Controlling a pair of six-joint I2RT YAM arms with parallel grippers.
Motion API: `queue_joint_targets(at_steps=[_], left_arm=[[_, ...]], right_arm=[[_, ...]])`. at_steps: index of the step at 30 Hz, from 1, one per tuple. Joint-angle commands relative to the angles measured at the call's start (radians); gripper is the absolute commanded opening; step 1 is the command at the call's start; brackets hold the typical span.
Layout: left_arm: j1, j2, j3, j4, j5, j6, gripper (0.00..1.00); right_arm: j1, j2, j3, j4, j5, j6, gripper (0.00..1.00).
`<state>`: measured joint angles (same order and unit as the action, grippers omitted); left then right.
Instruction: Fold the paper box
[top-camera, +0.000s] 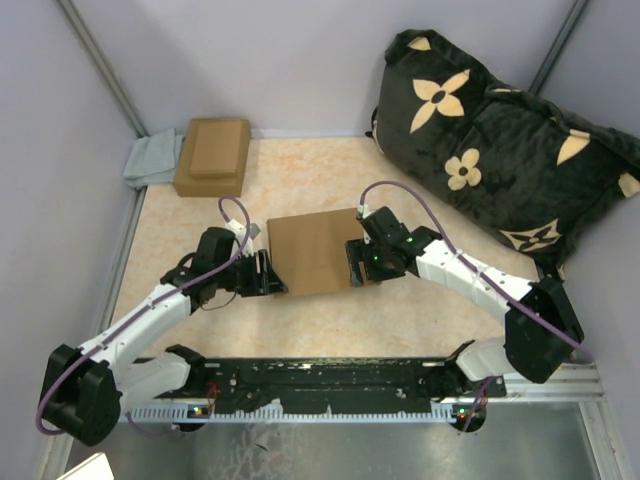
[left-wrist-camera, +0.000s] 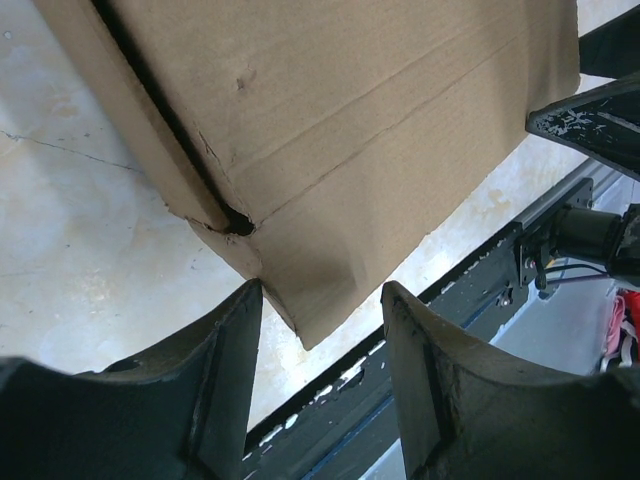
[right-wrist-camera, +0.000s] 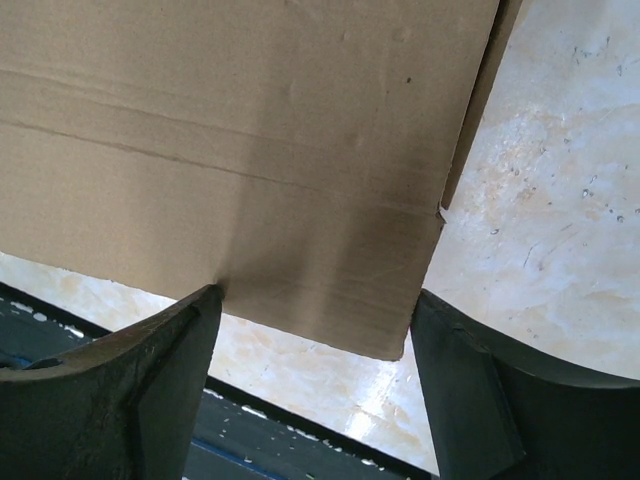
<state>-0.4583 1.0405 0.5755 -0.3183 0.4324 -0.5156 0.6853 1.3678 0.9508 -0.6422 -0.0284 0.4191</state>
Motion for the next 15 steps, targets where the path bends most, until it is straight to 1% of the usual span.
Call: queue_joint_targets(at_steps=[1,8,15], left_arm=[[-0.004,-0.03,0.032,0.022,0.049,-0.002,0.57],[-0.005,-0.013,0.007,0.062,0.091,-0.015,0.57],[0.003,0.012,-0.029,0.08,0.1,-0.013,0.57]], right_arm=[[0.007,-0.055,0.064,0.008,-0.037,-0.008,0.76],[0.005,-0.063,0.088,-0.025,-0.008,-0.005,0.77],[0.005,-0.046,0.065,-0.024,-0.01,-0.005,0.78]])
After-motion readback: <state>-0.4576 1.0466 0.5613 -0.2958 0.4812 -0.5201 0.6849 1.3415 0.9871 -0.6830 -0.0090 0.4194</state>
